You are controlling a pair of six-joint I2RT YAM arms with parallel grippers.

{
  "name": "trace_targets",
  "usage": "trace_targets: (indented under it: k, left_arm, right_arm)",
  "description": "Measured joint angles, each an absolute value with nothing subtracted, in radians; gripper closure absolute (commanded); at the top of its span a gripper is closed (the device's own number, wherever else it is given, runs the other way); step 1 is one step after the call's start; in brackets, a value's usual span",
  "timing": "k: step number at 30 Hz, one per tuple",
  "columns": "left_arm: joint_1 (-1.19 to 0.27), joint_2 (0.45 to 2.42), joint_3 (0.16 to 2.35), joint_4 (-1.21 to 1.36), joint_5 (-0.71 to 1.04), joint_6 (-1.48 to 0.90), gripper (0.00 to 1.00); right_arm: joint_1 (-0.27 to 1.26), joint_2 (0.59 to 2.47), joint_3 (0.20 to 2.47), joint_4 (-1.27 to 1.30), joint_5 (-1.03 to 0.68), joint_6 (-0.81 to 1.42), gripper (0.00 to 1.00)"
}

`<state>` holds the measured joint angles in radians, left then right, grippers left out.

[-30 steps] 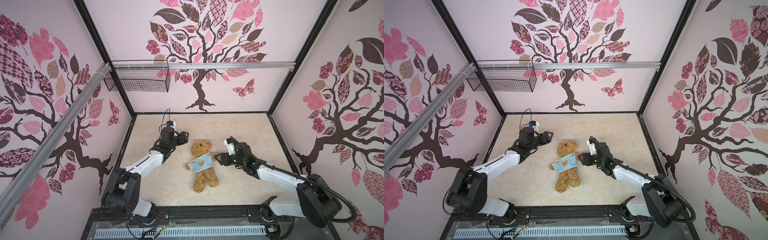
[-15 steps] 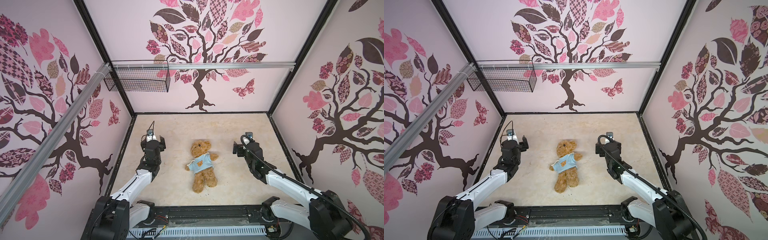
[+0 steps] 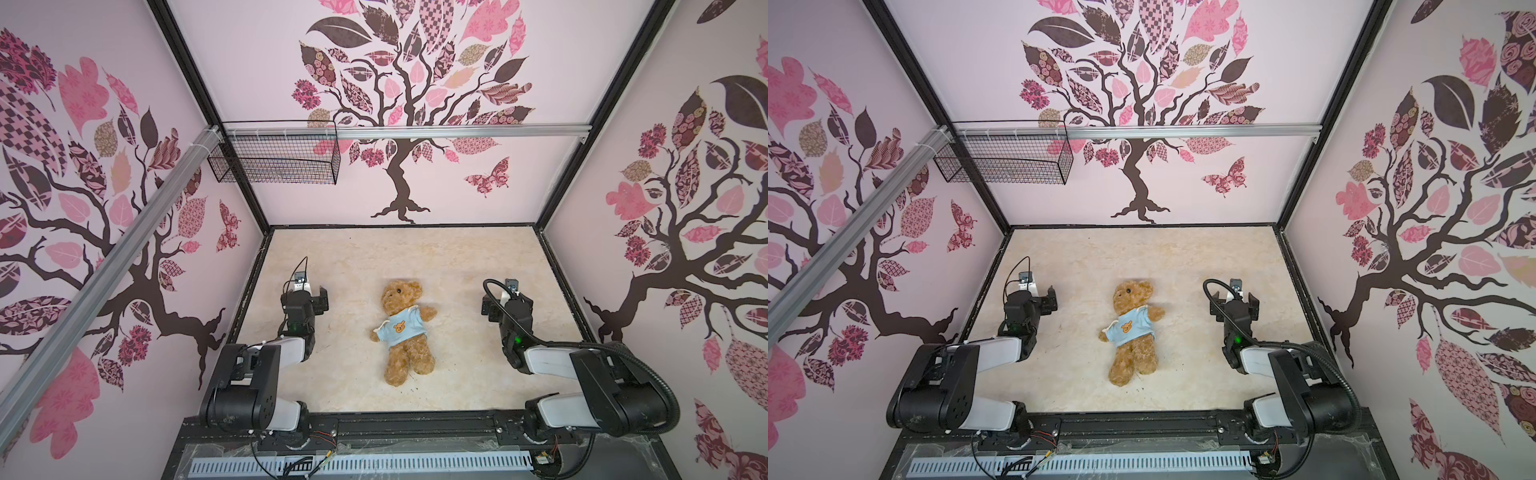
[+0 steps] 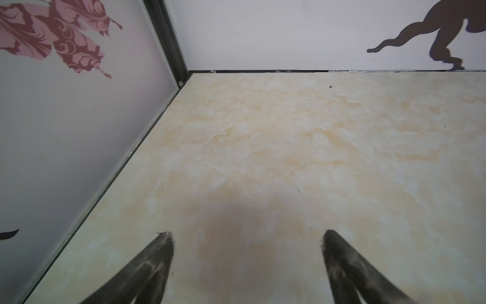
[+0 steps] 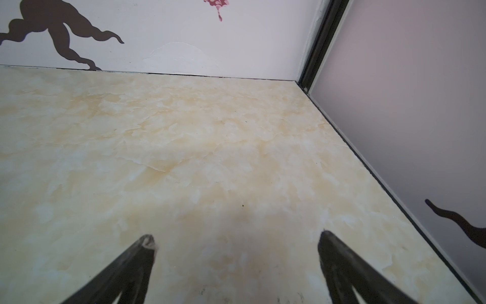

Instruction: Dress the teddy bear

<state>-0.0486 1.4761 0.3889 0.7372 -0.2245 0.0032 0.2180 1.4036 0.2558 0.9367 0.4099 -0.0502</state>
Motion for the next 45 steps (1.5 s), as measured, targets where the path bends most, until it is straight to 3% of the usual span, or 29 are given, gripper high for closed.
trace_targets:
  k: [13,45]
  left_arm:
    - [-0.004,1.562,0.383,0.838,-0.150,-0.026,0.03]
    - [-0.004,1.562,0.383,0.837,-0.144,-0.026,0.03]
  right_arm:
    - [0.082,1.551,0.256,1.134,0.188,0.001,0.00]
    - [0.081,1.551,0.256,1.148,0.167,0.004,0.01]
